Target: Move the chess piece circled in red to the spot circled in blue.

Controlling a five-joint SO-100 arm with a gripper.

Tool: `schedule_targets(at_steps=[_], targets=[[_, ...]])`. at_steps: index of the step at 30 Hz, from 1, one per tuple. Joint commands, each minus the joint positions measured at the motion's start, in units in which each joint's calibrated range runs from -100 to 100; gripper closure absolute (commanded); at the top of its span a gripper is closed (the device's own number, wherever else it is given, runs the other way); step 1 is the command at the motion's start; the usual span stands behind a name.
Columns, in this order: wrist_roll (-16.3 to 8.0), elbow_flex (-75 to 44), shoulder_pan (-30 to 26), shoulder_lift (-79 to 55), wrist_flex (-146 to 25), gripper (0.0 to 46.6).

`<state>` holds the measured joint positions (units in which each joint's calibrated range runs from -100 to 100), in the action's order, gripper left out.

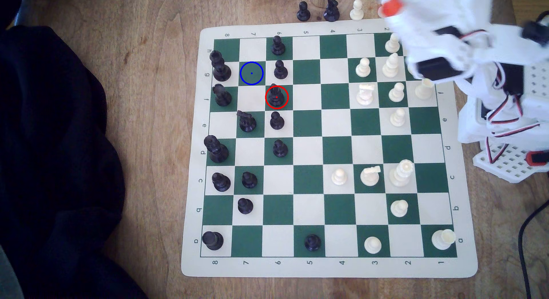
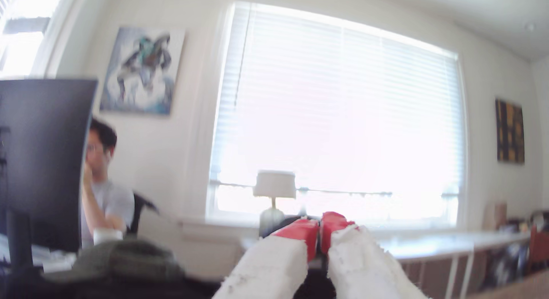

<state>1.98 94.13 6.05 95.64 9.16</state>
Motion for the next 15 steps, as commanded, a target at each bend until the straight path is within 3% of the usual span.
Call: schedule_targets(at_steps=[1, 5, 8, 15], targets=[[-0.2, -8.4, 1.3, -2.4, -23.7, 46.4], [0.1, -19.1, 1.4, -8.5, -37.7, 46.4], [-1.5, -28.6, 1.5, -13.5, -47.7, 46.4], [-2.5, -33.8, 0.7, -19.2, -54.3, 46.3]])
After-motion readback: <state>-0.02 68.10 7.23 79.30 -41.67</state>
